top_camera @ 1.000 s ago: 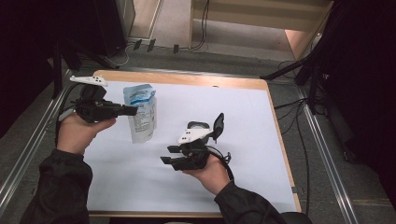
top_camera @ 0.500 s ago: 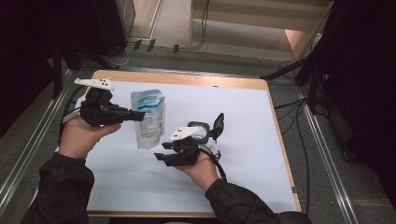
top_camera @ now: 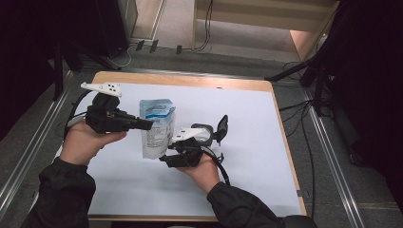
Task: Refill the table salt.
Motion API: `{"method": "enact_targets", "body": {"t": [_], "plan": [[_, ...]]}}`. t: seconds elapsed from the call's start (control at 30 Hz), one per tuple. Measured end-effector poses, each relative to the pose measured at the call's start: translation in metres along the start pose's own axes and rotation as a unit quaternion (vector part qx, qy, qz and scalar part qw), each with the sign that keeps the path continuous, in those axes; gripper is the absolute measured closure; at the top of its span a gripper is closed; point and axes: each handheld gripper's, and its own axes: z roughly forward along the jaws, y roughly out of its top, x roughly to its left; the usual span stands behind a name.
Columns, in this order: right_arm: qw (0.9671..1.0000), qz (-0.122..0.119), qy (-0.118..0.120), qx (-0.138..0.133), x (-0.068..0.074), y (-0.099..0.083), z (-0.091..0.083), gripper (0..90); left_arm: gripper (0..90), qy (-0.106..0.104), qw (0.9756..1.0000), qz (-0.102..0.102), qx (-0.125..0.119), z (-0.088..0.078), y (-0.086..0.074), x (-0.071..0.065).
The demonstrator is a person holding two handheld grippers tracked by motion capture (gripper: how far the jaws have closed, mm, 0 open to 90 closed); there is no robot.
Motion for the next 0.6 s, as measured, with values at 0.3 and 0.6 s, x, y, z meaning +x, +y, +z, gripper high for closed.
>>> {"method": "enact_targets", "body": {"t": [0.3, 0.6], "plan": [[1.0, 0.005, 0.0, -0.002, -0.0029, -0.0023, 0.0035, 42.8, 90.0, -0.006, 1.0, -0.005, 0.002, -0.0023, 0.0006, -0.0005], [0.9997, -0.008, 0.006, -0.022, -0.0003, -0.0013, 0.0017, 44.1, 90.0, -0.01, 0.9999, -0.007, 0.011, 0.0017, 0.0002, 0.0014]]}}
